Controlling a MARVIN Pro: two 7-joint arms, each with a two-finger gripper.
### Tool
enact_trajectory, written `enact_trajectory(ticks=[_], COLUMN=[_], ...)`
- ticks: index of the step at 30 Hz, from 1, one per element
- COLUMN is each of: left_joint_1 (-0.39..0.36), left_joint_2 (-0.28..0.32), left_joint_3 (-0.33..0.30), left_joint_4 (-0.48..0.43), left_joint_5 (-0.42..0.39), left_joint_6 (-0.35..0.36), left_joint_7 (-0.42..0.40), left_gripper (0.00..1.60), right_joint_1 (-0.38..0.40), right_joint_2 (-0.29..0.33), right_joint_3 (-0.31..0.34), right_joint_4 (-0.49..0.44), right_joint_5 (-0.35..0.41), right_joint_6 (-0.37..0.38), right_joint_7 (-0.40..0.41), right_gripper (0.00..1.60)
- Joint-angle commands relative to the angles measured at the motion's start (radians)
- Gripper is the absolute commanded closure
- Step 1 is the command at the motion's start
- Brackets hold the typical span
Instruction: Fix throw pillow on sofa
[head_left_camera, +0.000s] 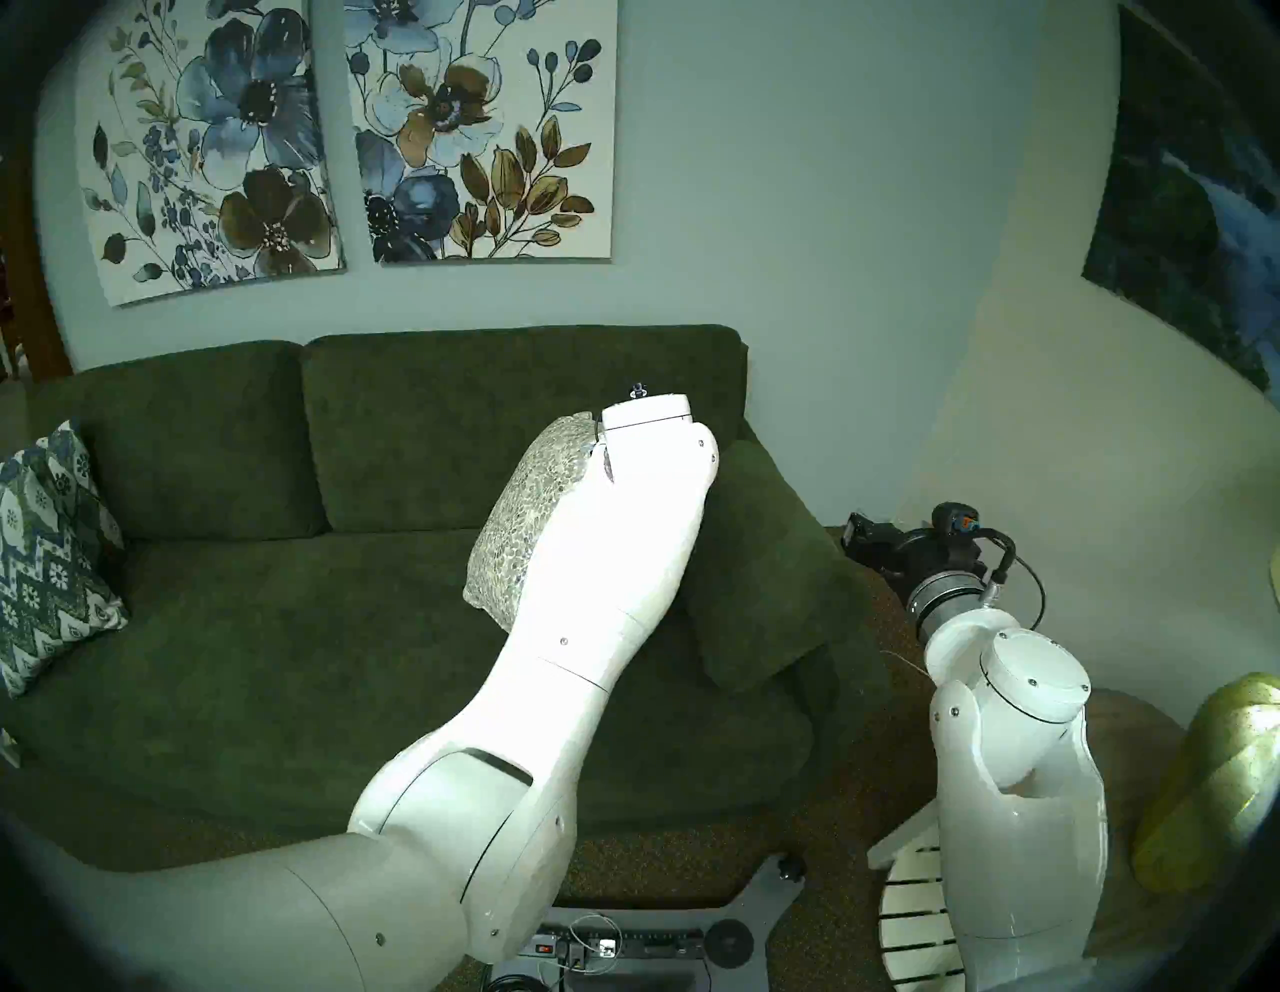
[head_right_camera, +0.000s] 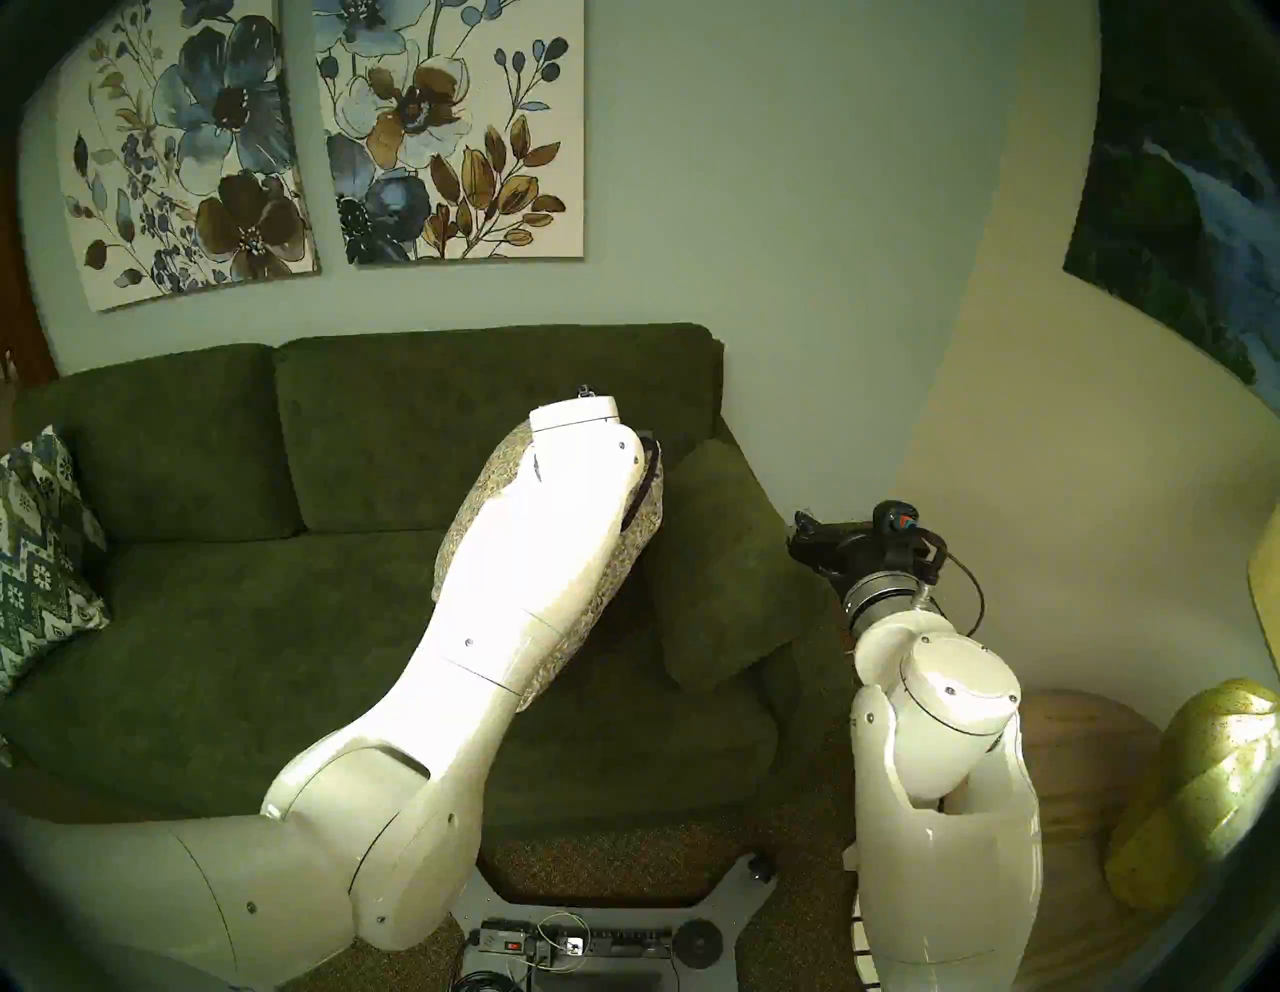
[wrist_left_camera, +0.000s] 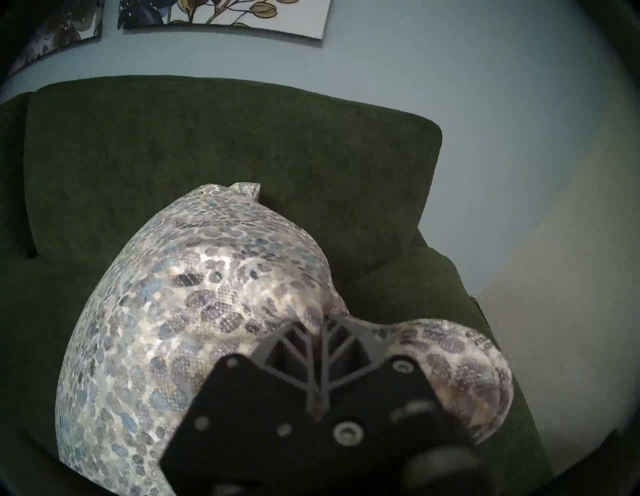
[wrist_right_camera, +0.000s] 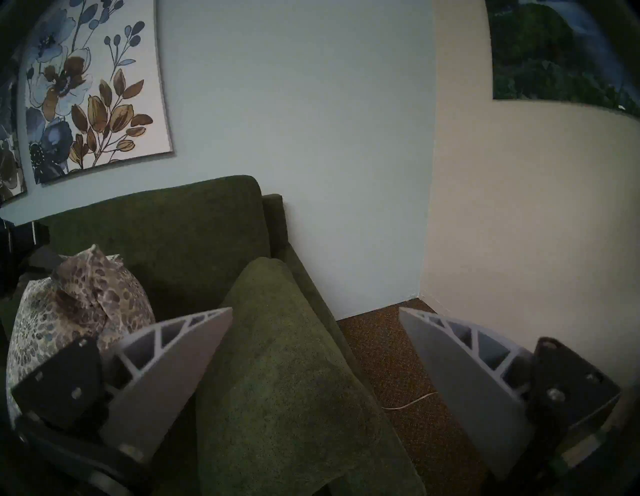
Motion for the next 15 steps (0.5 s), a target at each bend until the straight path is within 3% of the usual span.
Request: enact_trajectory(ticks=[1, 15], left_joint_1=[-0.11, -0.183], left_joint_2=[-0.047, -0.085], left_joint_3=[-0.014, -0.029], left_joint_4=[-0.015, 0.058], left_joint_5=[0.031, 0.065], left_joint_6=[-0.04, -0.065], left_joint_7=[-0.01, -0.014], left_gripper=[1.6, 1.6], right_joint_1=[0.005, 0.006], right_joint_2=[0.001, 0.001], right_joint_3=[0.0, 0.0], right_joint_4=[-0.011, -0.009], right_joint_5=[0.0, 0.0], right_joint_6=[-0.003, -0.003], right_joint_7=[0.001, 0.001], right_gripper=[0.0, 0.0])
